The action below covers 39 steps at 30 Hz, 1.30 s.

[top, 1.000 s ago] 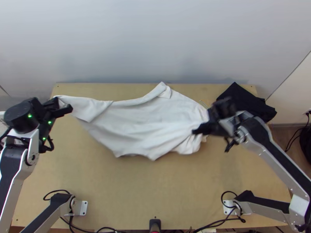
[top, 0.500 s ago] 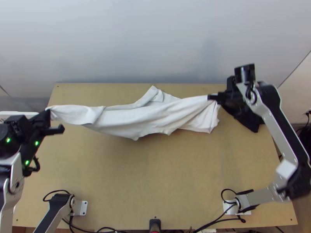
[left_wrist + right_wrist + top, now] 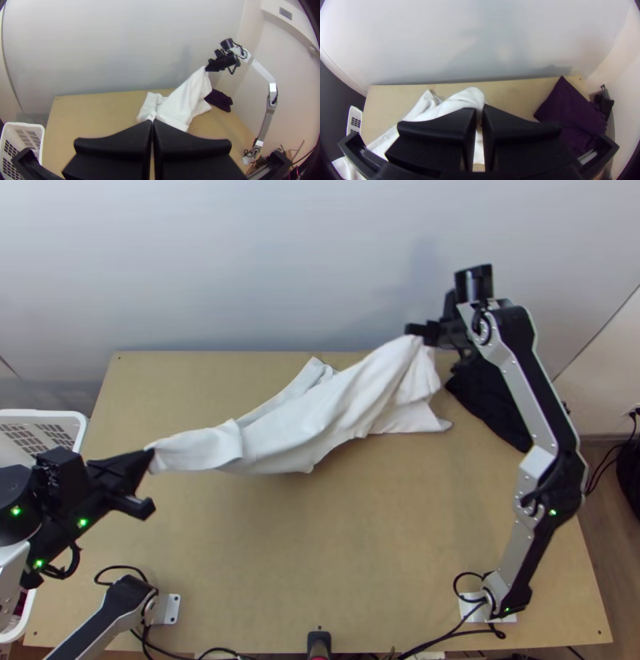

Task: Fold the t-shirt

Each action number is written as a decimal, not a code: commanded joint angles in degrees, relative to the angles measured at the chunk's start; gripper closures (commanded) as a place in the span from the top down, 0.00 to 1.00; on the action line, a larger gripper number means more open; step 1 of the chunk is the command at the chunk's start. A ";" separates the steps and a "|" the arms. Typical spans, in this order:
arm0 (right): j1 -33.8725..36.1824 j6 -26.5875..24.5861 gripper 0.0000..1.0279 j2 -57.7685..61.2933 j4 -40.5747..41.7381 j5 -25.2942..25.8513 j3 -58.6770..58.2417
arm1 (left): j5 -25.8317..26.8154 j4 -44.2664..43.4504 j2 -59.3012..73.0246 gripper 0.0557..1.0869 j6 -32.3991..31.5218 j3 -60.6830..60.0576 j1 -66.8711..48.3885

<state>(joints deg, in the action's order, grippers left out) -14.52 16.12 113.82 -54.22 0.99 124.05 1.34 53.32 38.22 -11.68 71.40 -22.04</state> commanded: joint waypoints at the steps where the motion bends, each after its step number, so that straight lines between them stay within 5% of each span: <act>1: -3.85 2.51 0.03 2.72 5.70 3.40 8.49 | 0.33 3.46 1.95 0.04 -3.00 2.87 -8.19; 8: -5.16 3.04 0.03 -3.61 9.30 5.69 8.67 | -0.29 2.58 3.00 0.04 -2.73 6.39 -5.47; 16: -14.66 -10.32 0.03 -4.92 23.45 20.98 7.87 | -0.29 -12.71 4.06 0.04 6.32 7.71 17.56; 22: -19.14 -17.79 0.03 -5.10 37.60 31.26 7.87 | -0.73 -25.63 5.82 0.04 3.86 8.94 31.80; 29: -22.39 -26.49 0.03 -5.45 48.85 36.18 6.73 | -1.26 -32.93 10.04 0.04 -0.53 14.65 43.75; 33: -22.39 -28.95 0.03 -6.95 55.62 39.61 6.38 | -5.21 -39.52 10.65 0.04 0.34 14.83 46.21; 39: -25.47 -32.38 0.03 -10.90 55.45 40.49 2.95 | -14.53 -48.49 14.87 0.04 1.84 17.46 49.90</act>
<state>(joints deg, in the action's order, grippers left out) -36.84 -11.97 106.32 -1.72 39.20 129.84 -5.85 13.47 49.23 -10.85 86.04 22.52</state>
